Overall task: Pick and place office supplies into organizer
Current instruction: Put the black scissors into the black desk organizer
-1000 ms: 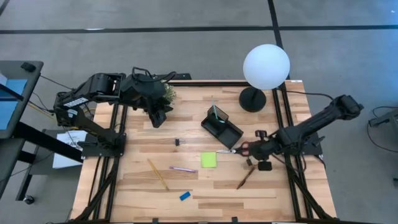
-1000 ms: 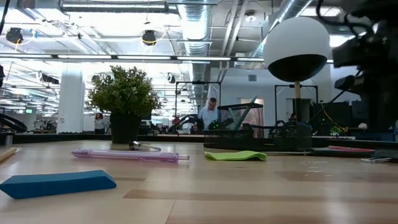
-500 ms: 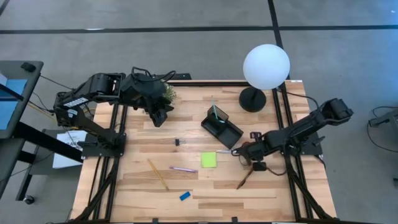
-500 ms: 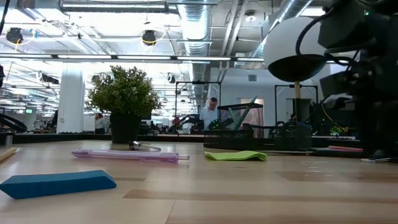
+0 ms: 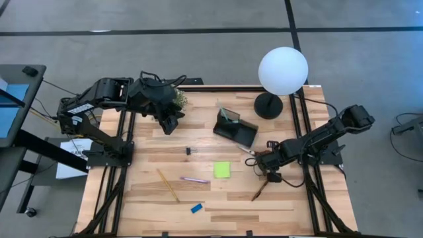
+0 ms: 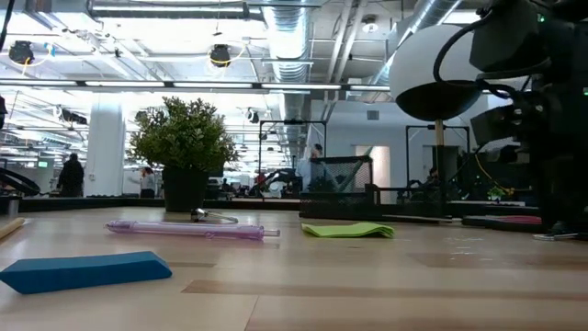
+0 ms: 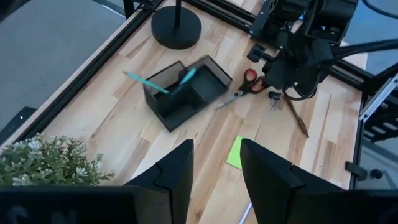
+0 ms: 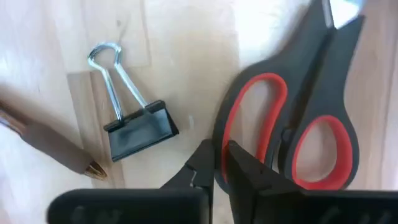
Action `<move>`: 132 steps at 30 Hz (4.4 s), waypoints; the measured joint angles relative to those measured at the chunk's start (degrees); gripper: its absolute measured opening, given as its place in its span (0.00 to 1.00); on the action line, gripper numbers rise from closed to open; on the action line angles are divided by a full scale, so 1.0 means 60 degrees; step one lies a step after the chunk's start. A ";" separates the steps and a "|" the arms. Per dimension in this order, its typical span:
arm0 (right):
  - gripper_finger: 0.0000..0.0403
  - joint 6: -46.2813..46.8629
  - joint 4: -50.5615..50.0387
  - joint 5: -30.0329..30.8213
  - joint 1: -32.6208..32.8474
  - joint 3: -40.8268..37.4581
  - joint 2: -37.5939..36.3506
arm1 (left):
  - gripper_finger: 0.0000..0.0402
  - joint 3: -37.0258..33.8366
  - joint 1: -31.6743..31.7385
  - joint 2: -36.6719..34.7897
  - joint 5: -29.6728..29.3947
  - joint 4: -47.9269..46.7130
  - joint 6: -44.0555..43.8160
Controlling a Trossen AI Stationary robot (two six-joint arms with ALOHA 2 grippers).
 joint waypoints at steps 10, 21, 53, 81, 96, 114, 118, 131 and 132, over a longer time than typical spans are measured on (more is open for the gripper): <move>0.02 0.1097 0.0859 -0.1796 0.0889 0.0452 -0.0892 | 0.32 -0.0004 -0.0296 0.0935 0.0824 0.0007 0.0484; 0.01 0.2694 0.1258 -0.1508 0.0694 0.2408 -0.1641 | 0.32 -0.0004 -0.0801 0.3051 0.1749 0.1552 0.3437; 0.03 0.5046 0.5021 -0.2524 -0.1515 0.3454 -0.1428 | 0.32 0.0004 -0.2132 0.4543 0.0461 0.3991 0.9375; 0.03 0.4600 0.5751 -0.2494 -0.1367 0.3454 -0.1436 | 0.31 0.0004 -0.2120 0.4539 0.0224 0.3641 0.9024; 0.05 0.4548 0.5952 -0.2494 -0.1374 0.3451 -0.1447 | 0.06 -0.0004 -0.2102 0.4534 0.0344 0.3247 0.8279; 0.15 0.3786 0.5356 -0.1898 -0.0898 0.3461 -0.3550 | 0.06 0.0001 -0.2014 0.3948 0.0093 0.2851 0.5553; 0.15 0.3475 0.5290 -0.1580 -0.0725 0.3476 -0.4141 | 0.06 -0.0001 -0.1924 0.3857 -0.0258 0.3205 0.5366; 0.15 0.2388 0.5242 0.0188 0.0811 0.3465 -0.5003 | 0.06 0.0007 0.0250 0.2615 0.1822 0.8319 0.5190; 0.15 0.2273 0.5234 0.0312 0.1004 0.3465 -0.4973 | 0.06 0.0007 0.0469 0.2515 0.2114 0.8529 0.5249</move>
